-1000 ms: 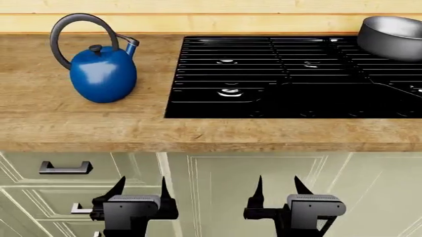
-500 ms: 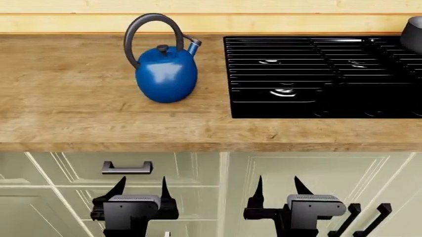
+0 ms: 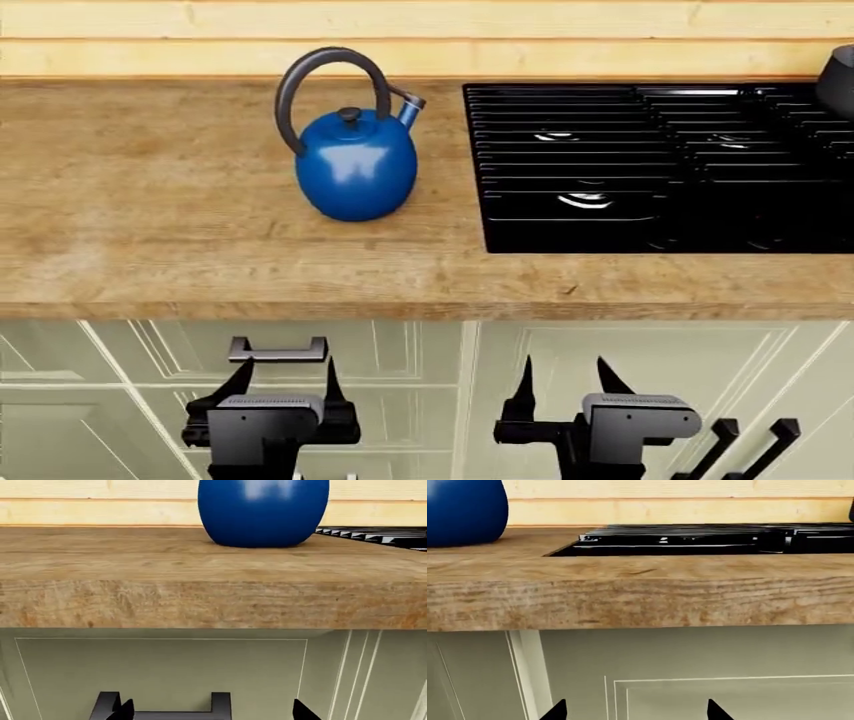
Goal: Pick the kettle from the counter and place it on a stove burner. Then turn the burner on.
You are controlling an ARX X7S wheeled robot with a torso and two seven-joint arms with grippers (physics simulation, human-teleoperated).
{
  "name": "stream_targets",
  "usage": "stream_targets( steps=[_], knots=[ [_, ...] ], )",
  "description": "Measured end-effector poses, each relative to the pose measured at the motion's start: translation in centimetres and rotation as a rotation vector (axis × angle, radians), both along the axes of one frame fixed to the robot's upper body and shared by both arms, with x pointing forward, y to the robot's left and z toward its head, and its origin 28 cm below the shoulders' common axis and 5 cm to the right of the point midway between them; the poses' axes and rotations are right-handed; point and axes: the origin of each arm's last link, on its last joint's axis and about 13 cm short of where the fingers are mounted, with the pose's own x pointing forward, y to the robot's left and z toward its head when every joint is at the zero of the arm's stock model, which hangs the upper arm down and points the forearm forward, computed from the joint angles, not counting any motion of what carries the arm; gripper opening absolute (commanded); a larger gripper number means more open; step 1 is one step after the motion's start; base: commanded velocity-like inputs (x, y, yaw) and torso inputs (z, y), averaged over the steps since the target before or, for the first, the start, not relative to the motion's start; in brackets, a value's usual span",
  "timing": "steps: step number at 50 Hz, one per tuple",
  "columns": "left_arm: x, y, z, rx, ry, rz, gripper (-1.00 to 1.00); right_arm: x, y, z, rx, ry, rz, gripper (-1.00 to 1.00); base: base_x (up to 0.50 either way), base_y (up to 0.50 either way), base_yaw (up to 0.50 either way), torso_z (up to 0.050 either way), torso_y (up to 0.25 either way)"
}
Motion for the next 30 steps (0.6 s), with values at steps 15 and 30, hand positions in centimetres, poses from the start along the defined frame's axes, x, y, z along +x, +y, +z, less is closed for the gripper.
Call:
stream_targets(
  steps=[15,30],
  knots=[
    [0.05,0.00,0.01,0.003,0.003,0.001,1.00,-0.04,0.02,0.02,-0.007,0.000,0.002,1.00,0.00,0.00,0.00,0.050,0.000],
    [-0.13,0.00,0.33,0.011,-0.014,0.001,1.00,-0.06,-0.04,0.07,-0.018,-0.005,-0.012,1.00,0.00,0.00,0.00,0.043,0.000]
  ],
)
